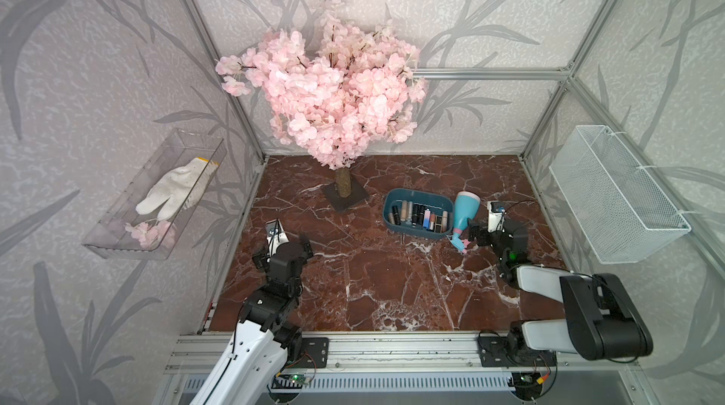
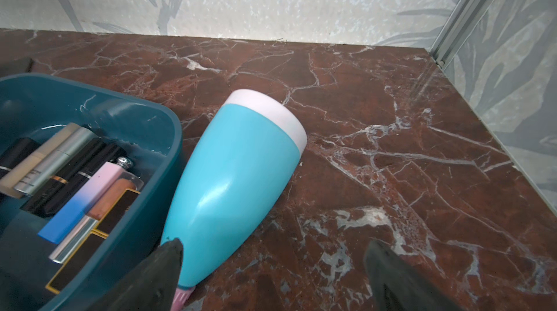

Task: Put the lipstick into the storage box
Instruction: Reset both arms

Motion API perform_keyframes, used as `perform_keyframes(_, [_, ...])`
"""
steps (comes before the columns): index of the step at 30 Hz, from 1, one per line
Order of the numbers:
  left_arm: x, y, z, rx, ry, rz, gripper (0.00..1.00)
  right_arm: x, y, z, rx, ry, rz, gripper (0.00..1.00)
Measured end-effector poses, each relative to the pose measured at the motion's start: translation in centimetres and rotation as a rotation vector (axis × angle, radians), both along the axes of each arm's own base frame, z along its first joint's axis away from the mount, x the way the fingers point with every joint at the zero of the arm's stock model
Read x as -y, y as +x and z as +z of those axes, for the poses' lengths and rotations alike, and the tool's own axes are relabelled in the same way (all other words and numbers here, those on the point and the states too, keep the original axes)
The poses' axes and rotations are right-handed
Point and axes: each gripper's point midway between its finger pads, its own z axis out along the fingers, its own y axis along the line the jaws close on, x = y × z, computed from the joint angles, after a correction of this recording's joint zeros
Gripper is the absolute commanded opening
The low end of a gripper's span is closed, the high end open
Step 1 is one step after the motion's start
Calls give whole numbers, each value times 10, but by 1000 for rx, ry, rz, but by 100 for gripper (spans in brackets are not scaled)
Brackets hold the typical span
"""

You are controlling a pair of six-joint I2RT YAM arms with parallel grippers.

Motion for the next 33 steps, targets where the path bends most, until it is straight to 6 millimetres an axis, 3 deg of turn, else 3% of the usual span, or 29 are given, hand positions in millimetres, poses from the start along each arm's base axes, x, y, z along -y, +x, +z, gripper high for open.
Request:
perform_keyframes(9, [-19, 10, -12, -13, 48, 104, 100, -5, 18, -11, 23, 0, 35, 99])
perform_keyframes(18, [-46, 33, -34, -24, 42, 222, 100, -8, 21, -2, 66, 1, 53, 99])
perform_keyframes(25, [-41, 64, -70, -75, 27, 183, 100, -9, 21, -2, 68, 1, 55, 99])
perform_keyframes(33, [-38, 94, -80, -62, 5, 134, 100, -9, 21, -2, 69, -1, 59, 99])
